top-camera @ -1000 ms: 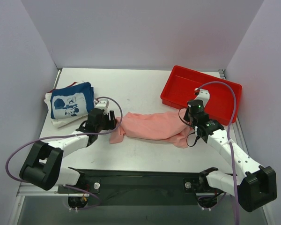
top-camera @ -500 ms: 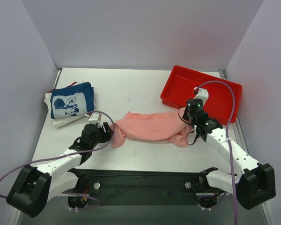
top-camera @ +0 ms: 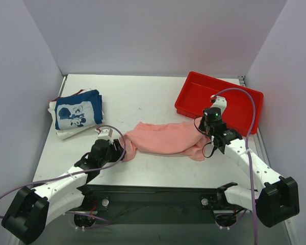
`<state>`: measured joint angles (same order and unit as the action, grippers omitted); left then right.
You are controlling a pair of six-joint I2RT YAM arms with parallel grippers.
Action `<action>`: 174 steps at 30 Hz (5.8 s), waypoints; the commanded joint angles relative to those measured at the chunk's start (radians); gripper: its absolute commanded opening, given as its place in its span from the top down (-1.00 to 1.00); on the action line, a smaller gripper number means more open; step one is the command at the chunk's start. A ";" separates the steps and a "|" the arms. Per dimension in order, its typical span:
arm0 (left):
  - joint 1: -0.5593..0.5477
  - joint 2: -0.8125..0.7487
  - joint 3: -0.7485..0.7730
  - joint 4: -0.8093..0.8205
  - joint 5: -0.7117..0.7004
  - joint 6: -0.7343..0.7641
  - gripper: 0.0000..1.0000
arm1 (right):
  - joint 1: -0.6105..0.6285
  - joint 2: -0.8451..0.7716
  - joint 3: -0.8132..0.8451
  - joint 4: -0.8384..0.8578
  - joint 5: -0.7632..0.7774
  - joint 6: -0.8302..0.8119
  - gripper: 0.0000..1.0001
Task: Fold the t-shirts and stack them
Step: Flatten out the tshirt
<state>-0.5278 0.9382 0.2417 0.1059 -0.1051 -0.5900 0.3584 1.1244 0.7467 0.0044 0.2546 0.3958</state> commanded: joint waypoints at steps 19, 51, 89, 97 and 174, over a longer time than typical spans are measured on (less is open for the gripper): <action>-0.104 0.091 0.022 -0.074 -0.054 -0.086 0.10 | -0.007 0.005 0.033 0.043 -0.006 0.011 0.89; 0.139 -0.156 0.263 -0.182 0.053 0.153 1.00 | -0.006 -0.083 0.143 0.002 -0.098 -0.017 0.82; 0.445 -0.064 0.531 -0.040 0.340 0.151 1.00 | -0.044 0.198 -0.020 0.098 -0.123 0.127 -0.32; 0.451 -0.067 0.541 -0.049 0.338 0.153 1.00 | -0.101 0.395 0.043 0.160 -0.193 0.141 -0.33; 0.606 0.042 0.648 -0.077 0.455 0.153 1.00 | 0.741 0.204 -0.184 -0.152 0.031 0.506 0.04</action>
<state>0.0696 0.9928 0.8825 -0.0422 0.3256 -0.4366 1.0889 1.2953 0.5400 -0.1284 0.2813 0.8715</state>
